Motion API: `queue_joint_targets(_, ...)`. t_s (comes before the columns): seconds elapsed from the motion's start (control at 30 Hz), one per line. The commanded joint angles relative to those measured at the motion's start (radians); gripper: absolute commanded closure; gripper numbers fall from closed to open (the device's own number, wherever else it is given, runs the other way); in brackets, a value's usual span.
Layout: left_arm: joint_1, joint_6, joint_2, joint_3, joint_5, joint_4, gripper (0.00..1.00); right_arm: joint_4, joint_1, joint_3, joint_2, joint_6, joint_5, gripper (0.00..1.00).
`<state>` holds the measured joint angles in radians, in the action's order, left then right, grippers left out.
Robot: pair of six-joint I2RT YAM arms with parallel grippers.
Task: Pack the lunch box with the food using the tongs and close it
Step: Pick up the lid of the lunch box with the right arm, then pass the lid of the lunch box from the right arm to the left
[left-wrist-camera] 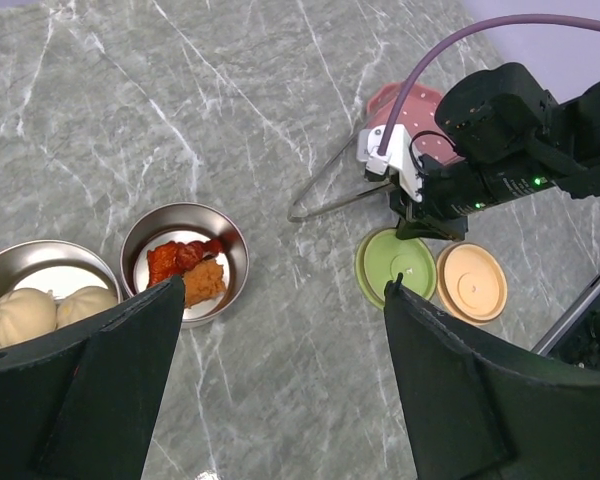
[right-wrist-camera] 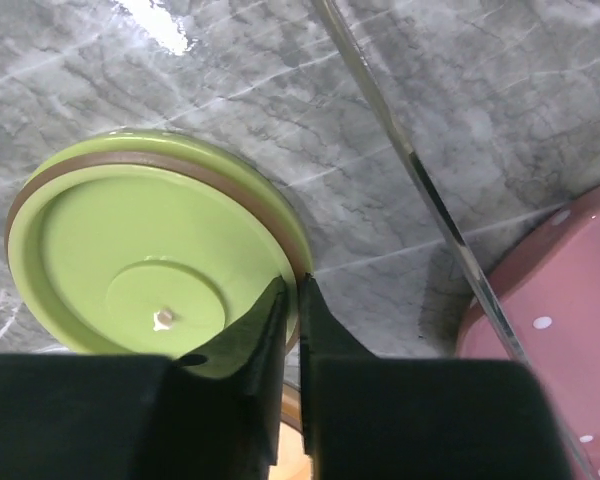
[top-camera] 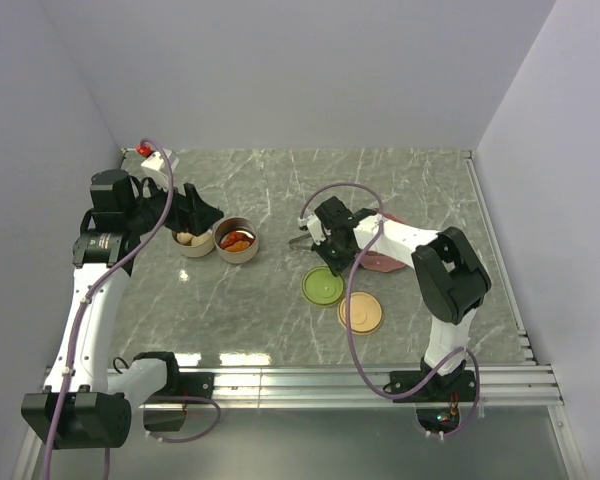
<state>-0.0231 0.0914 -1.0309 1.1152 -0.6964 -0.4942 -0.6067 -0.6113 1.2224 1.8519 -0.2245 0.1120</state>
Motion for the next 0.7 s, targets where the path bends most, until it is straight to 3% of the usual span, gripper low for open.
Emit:
queue_joint_targets(0.0, -0.003, -0.01, 0.014, 0.009, -0.041, 0.028, 0.13, -0.004, -0.01, -0.023, -0.028, 0.001, 0.037, 0.93)
queue_joint_targets(0.07, -0.005, -0.034, 0.008, 0.024, -0.045, -0.003, 0.1, -0.033, -0.01, 0.003, -0.068, 0.005, 0.066, 1.0)
queue_joint_targets(0.3, -0.006, -0.019, 0.002, 0.064, -0.09, -0.003, 0.03, -0.099, -0.007, 0.129, -0.186, 0.02, 0.247, 1.0)
queue_joint_targets(0.57, -0.003, 0.192, 0.065, 0.009, -0.282, 0.16, 0.03, -0.108, 0.013, 0.356, -0.232, 0.103, 0.391, 1.0)
queue_joint_targets(0.67, -0.005, 0.341, 0.054, -0.02, -0.434, 0.255, 0.05, -0.074, 0.057, 0.434, -0.227, 0.168, 0.486, 1.0)
